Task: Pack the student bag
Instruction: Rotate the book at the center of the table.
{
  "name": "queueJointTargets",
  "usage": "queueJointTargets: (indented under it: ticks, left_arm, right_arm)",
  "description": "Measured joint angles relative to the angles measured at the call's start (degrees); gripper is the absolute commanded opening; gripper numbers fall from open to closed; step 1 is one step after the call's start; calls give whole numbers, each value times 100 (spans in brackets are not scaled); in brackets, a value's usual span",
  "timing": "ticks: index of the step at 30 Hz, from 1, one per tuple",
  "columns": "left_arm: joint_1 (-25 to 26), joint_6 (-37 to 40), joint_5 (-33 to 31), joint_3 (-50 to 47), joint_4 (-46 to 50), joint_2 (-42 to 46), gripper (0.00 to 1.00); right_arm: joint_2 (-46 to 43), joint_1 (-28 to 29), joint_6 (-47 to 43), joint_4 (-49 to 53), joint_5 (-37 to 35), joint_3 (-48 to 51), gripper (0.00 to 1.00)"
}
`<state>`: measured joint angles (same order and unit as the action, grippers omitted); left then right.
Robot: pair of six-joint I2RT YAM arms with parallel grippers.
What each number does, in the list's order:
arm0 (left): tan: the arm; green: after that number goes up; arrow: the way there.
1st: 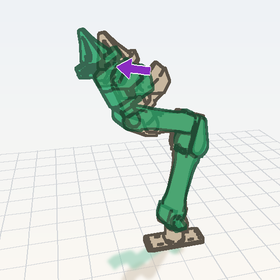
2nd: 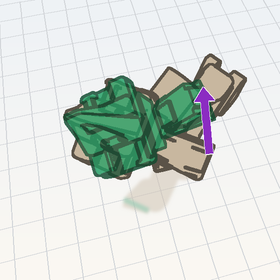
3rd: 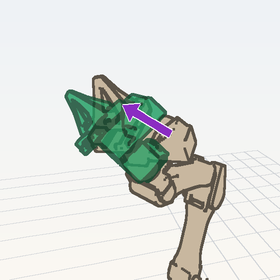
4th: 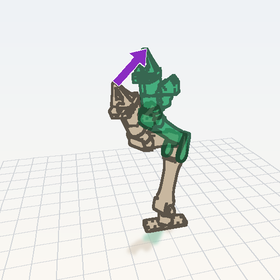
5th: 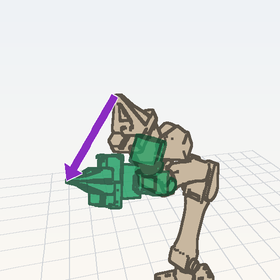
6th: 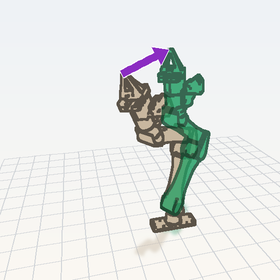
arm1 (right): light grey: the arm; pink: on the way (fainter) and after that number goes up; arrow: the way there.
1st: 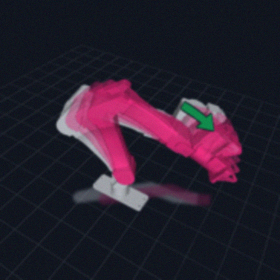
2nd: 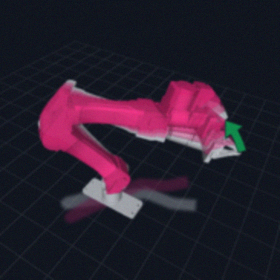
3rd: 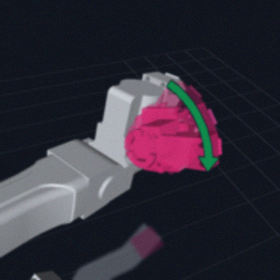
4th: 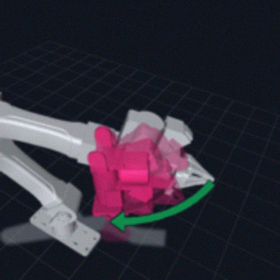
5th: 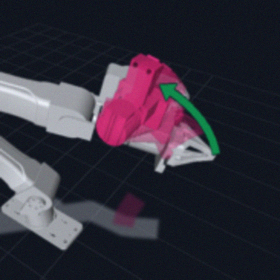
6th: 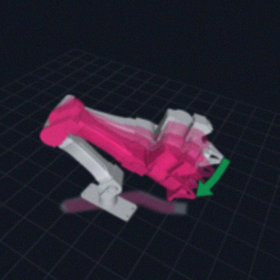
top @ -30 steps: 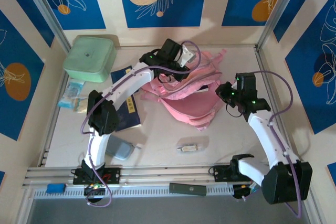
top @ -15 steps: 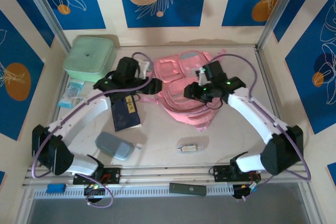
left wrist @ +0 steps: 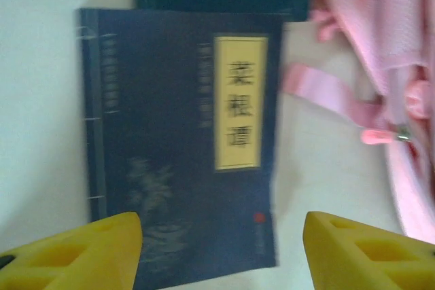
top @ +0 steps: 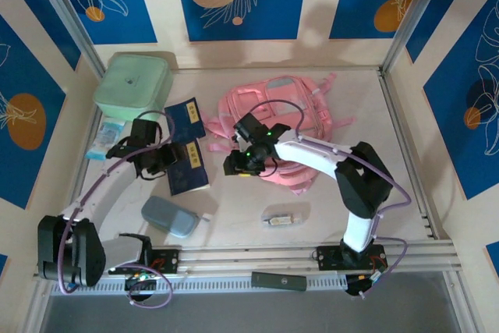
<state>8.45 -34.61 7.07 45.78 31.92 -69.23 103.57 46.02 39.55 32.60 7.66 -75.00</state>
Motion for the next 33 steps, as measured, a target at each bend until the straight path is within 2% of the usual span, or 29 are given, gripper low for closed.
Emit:
queueJointTargets:
  ticks: [3, 12, 27, 30, 33]
  left_arm:
    - [-157, -7, 42, -236, -140, -216, 67]
    - [-186, 15, 160, -321, -608, -1014, 66]
    - [98, -732, 15, -1023, -1456, -940, 65]
    - [173, -918, 15, -1121, -1613, -835, 66]
    - [407, -1126, 352, -1233, -1808, -717, 66]
  right_arm:
    - [190, 68, 142, -221, 90, -72, 49]
    - [219, -11, 249, -352, 136, -140, 49]
    - [85, -369, 240, -302, 48, -72, 48]
    - [306, -295, 214, -208, 26, -350, 50]
    - [686, -153, 179, -179, -13, -765, 52]
